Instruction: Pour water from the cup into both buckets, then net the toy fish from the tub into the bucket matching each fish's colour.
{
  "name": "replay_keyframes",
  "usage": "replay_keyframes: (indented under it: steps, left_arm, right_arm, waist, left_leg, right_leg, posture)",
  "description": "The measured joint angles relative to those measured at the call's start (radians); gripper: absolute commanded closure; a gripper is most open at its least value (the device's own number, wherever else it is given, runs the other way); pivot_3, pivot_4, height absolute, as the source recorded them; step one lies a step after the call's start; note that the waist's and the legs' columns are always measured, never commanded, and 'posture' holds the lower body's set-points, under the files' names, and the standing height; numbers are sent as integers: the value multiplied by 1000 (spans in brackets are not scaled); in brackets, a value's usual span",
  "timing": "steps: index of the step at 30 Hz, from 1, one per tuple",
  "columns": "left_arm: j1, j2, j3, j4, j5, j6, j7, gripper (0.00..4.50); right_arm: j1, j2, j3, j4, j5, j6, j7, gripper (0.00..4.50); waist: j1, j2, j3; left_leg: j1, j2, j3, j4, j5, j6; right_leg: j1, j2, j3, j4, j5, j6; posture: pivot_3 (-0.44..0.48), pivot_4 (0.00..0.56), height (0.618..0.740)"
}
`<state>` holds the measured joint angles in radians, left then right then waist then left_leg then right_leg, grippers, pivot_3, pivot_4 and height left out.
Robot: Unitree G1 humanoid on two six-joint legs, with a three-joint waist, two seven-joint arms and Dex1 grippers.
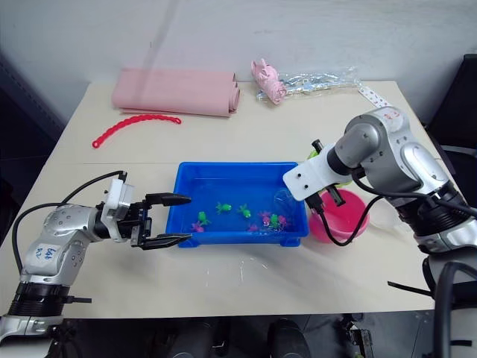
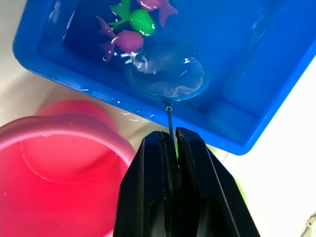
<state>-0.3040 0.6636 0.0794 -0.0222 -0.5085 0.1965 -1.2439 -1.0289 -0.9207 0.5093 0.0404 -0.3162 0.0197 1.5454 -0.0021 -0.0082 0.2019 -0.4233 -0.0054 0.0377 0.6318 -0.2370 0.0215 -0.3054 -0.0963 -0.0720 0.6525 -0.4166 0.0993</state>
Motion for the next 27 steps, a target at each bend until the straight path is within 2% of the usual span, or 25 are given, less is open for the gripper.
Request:
replay_keyframes:
  steps: [13, 27]
  left_arm:
    - [8, 3, 0, 0, 0, -1, 7, 11]
    - [8, 3, 0, -1, 0, -1, 11, 11]
  right_arm:
    - [-1, -56, 81, -114, 112, 144, 13, 4500]
    - [-21, -23, 84, -104, 105, 207, 16, 4500]
  waist:
    - [-2, 0, 0]
    - [-3, 0, 0]
  left_leg:
    - [0, 0, 0, 0, 0, 0]
    - [0, 0, 0, 0, 0, 0]
  right_leg:
    - [0, 0, 0, 0, 0, 0]
    - [0, 0, 0, 0, 0, 0]
  posture:
    - [0, 150, 740]
    - [0, 150, 740]
